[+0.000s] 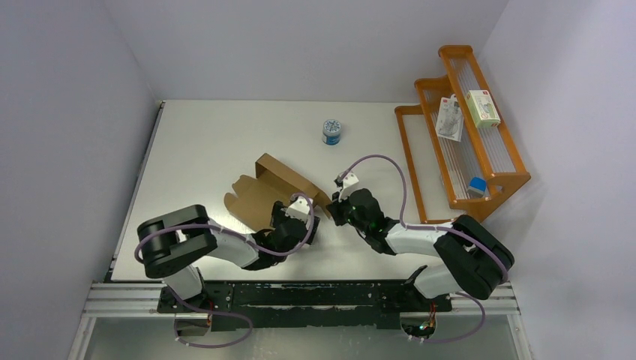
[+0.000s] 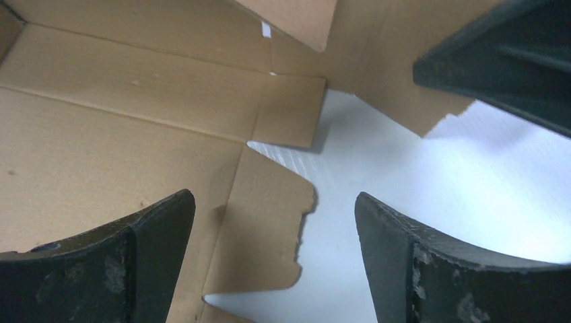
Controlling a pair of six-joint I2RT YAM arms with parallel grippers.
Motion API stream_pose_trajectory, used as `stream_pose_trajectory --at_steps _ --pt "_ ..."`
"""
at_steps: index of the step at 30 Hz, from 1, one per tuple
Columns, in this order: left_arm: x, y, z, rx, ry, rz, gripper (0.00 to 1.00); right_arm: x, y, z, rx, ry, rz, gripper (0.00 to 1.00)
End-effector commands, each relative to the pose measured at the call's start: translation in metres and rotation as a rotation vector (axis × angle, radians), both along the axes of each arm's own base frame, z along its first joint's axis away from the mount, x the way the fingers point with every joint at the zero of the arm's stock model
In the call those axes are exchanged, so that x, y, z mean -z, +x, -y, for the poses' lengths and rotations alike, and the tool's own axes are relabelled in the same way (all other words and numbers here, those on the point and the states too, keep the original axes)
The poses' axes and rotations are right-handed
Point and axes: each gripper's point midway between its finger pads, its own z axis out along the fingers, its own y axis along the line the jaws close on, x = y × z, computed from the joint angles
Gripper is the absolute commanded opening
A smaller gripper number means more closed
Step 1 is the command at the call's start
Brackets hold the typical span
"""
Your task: Fold the paper box
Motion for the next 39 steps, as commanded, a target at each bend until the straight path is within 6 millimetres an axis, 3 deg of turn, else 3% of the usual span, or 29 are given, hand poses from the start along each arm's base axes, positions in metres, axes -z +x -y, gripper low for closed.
stream_pose_trajectory --at_steps 1,16,32,35,39 --pt "-0.023 0.02 0.001 -0.08 -0.042 0.137 0.94 -0.001 -0.001 -0.008 -0.039 0.001 0.005 0.03" --pt "-0.016 0.041 0.013 -0.085 0.06 0.224 0.89 -0.003 -0.004 -0.01 -0.066 0.0 0.004 0.02" --pt "-0.025 0.064 -0.023 -0.21 -0.145 0.107 0.7 -0.001 -0.007 -0.01 -0.087 -0.009 0.007 0.02" --pt "-0.026 0.067 -0.022 -0.183 -0.173 0.085 0.68 -0.002 -0.008 -0.012 -0.098 -0.007 0.007 0.02" --pt "-0.024 0.056 -0.011 -0.048 -0.146 0.086 0.74 -0.002 -0.01 -0.014 -0.113 -0.004 0.004 0.02"
